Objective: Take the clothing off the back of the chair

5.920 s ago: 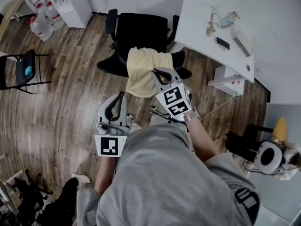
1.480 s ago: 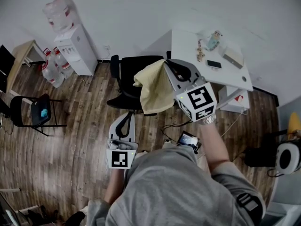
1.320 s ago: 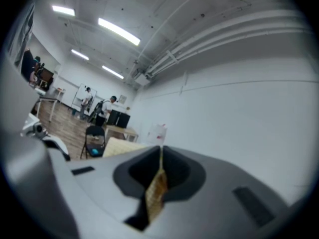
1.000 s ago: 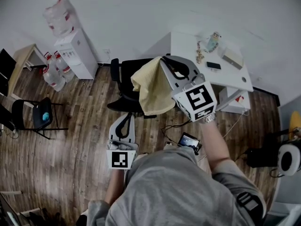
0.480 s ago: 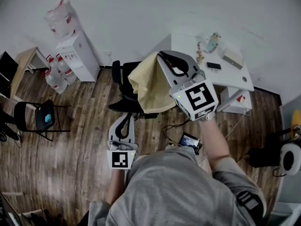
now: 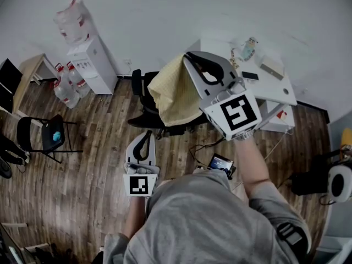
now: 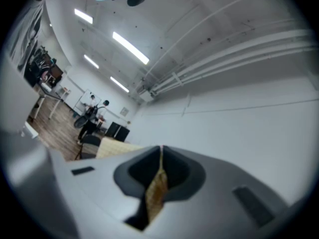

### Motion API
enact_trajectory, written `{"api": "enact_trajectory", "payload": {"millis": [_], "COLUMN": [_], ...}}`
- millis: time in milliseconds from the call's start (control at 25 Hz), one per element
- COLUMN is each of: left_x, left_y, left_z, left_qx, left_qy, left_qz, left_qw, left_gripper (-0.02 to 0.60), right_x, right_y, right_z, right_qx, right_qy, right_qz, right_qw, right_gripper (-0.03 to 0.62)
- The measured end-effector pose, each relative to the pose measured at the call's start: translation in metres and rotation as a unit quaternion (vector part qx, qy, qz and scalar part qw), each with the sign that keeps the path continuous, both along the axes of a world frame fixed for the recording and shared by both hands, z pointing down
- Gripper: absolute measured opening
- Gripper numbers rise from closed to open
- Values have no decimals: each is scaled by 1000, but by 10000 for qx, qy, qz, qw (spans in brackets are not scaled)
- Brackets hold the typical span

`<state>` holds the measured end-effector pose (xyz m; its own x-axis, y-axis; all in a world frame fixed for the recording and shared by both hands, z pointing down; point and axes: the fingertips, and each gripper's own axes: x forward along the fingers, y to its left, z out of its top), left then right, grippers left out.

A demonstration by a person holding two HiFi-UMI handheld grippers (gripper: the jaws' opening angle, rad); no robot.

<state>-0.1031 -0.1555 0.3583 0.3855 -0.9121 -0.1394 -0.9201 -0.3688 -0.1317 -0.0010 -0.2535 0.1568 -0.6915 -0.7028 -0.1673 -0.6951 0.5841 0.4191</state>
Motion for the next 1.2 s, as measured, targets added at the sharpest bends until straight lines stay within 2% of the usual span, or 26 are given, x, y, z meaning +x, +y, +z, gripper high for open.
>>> {"api": "enact_trajectory", "payload": {"millis": [200, 360, 560, 1200], "left_x": [-4, -7, -11, -39], "left_y": [3, 10, 22, 49], "left_z": [-4, -5, -4, -7], "left_qx": [-35, 10, 6, 124], "left_qy": [88, -39, -27, -124], "left_qz": [-77, -90, -147, -599], "left_qw": [9999, 10000, 9999, 9981], "left_gripper": [34, 35, 34, 35], "right_x": [-5, -7, -12, -57], "right_y": [8, 19, 33, 70], "right_z": [-13, -26, -32, -60], "right_qx": [127, 258, 338, 694], "right_qy": [-93, -152, -248, -364], "right_qz": [-69, -136, -208, -855], "right_qw": [9999, 9995, 9989, 9932], "right_gripper": [43, 43, 43, 43]}}
